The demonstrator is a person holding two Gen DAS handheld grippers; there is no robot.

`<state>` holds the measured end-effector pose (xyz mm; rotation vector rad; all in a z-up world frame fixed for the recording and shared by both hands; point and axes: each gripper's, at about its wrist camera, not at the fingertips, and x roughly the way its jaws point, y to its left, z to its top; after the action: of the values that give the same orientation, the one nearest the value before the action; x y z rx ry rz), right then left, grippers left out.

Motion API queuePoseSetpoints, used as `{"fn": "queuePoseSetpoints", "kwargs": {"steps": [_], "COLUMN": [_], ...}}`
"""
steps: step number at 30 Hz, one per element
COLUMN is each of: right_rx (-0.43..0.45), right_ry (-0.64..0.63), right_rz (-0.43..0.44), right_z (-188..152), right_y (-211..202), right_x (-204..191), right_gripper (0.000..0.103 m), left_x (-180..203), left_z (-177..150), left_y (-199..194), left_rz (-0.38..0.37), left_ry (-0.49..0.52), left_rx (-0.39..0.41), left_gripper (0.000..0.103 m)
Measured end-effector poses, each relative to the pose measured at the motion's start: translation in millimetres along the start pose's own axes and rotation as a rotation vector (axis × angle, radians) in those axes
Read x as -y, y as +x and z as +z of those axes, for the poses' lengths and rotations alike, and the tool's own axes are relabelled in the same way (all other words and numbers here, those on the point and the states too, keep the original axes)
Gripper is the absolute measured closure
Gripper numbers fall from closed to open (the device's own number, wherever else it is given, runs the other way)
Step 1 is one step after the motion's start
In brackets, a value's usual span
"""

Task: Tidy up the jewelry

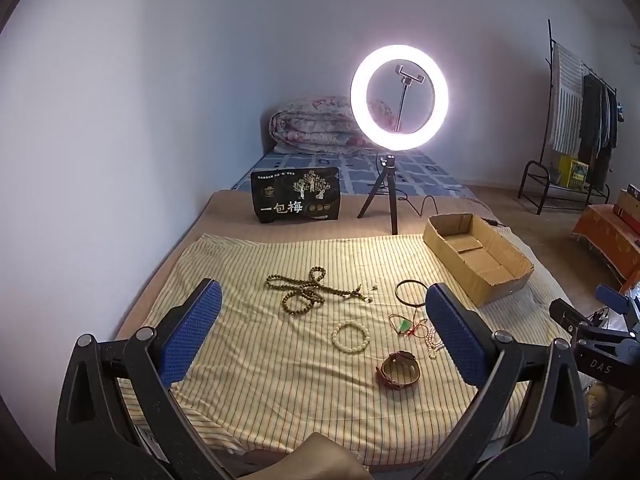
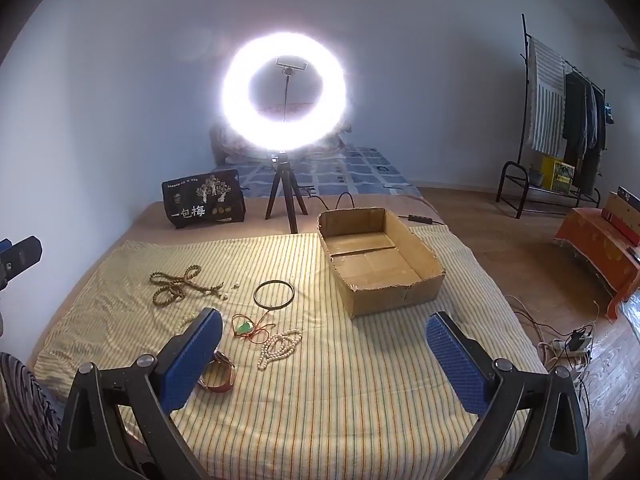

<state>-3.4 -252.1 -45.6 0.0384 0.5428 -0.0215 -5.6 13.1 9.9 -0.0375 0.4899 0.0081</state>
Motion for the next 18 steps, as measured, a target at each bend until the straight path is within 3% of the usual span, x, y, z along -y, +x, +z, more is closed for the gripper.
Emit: {"fn": "queuePoseSetpoints", "kwargs": {"steps": [18], "right_rx": [-0.008], "right_ry": [0.012], "right_rz": [0.006], "right_z": [0.7], "right_y": [-1.1], "right_x": [1.8], "right_gripper": [0.000], "left_x": [6.9], "left_z": [-1.0], "left_y": [-2.6], "left_rz": [0.003], "left_ry": [0.018], "left_rx": [0.016], "left_gripper": [0.000]}}
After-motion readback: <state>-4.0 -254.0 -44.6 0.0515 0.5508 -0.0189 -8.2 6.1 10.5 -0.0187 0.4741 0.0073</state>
